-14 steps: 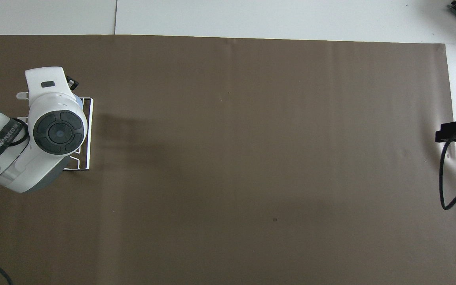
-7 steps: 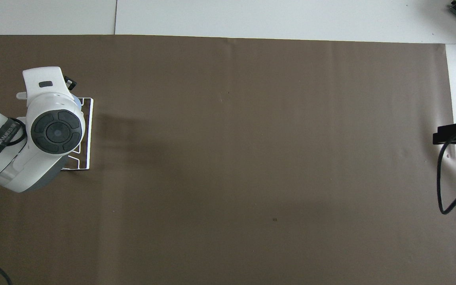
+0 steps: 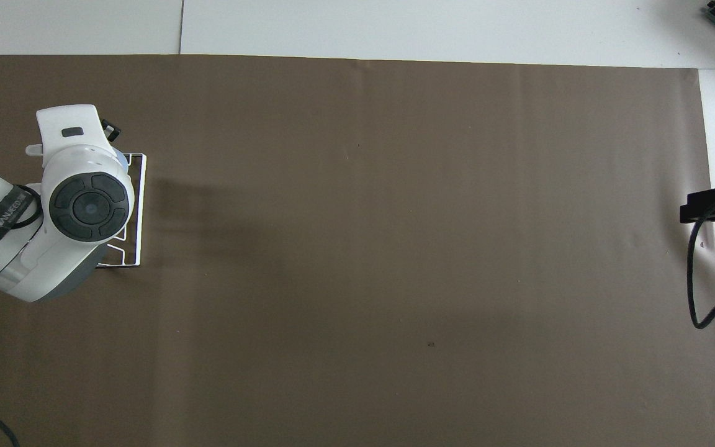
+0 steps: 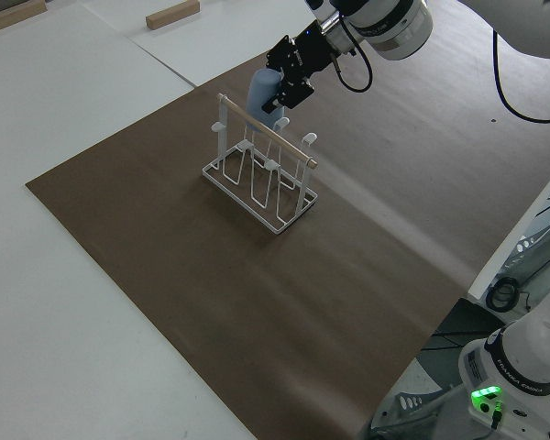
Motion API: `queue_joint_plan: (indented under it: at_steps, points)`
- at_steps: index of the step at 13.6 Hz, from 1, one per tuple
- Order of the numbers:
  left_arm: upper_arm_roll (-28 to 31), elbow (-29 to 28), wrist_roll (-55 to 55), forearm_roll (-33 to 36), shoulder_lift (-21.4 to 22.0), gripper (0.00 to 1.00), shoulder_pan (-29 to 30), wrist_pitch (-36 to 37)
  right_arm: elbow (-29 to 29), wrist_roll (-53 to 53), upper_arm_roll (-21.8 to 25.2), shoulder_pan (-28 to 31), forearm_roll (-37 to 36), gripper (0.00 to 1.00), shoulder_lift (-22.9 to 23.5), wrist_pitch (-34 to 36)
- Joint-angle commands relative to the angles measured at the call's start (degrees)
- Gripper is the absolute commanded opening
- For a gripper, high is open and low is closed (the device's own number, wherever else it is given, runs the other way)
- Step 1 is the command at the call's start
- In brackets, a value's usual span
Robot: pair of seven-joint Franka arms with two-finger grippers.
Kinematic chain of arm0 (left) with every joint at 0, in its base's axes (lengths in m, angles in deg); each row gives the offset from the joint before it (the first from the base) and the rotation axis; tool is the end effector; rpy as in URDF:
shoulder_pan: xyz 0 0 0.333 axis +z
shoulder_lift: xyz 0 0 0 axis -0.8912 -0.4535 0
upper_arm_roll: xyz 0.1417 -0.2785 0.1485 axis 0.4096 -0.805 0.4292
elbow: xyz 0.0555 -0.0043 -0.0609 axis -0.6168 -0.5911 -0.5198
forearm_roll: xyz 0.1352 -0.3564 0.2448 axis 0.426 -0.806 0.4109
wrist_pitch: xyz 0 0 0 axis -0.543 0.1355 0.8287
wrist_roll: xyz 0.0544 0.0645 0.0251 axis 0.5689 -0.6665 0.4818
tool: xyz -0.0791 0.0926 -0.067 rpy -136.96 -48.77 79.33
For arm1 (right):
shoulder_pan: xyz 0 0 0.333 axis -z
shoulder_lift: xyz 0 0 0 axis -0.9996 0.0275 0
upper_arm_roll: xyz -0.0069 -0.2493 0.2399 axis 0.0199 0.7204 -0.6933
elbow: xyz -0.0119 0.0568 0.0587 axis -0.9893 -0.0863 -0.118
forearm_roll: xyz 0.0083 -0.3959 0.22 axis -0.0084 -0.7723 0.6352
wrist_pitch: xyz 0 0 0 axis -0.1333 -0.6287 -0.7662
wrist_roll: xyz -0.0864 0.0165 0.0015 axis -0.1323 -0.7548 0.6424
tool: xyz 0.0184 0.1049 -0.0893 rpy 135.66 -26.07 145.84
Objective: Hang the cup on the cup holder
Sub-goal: 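Lower the cup onto a rack hook with the left gripper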
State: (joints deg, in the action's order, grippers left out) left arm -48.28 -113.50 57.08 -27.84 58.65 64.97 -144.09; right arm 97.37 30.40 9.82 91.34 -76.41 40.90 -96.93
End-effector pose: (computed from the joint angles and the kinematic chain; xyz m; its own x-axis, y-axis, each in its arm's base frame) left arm 0.6588 -0.0922 0.4072 0.4205 0.6229 0.6597 0.7910 -0.6078 0.0698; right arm 0.5841 -0.0400 0.6502 0.9926 -0.1151 0.0389 -0.1166 -0.9924 0.0402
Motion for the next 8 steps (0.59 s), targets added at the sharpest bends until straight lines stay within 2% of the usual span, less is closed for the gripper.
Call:
queue_joint_plan:
  at_steps: [1, 5, 8]
  points:
    - [-0.3, -0.9, -0.4, 1.3, 0.6, 0.73, 0.8, -1.3, -0.4, -0.5, -0.3, 0.3, -0.1, 1.0, 0.0, 1.2]
    - [-0.3, -0.9, -0.5, 1.3, 0.6, 0.85, 0.8, -1.3, -0.5, -0.1, -0.3, 0.4, 0.4, 1.0, 0.0, 2.9]
    - [-0.3, -0.9, -0.5, 1.3, 0.6, 0.86, 0.8, -1.3, -0.5, 1.3, -0.2, 0.6, 0.5, 1.0, -0.1, 2.9]
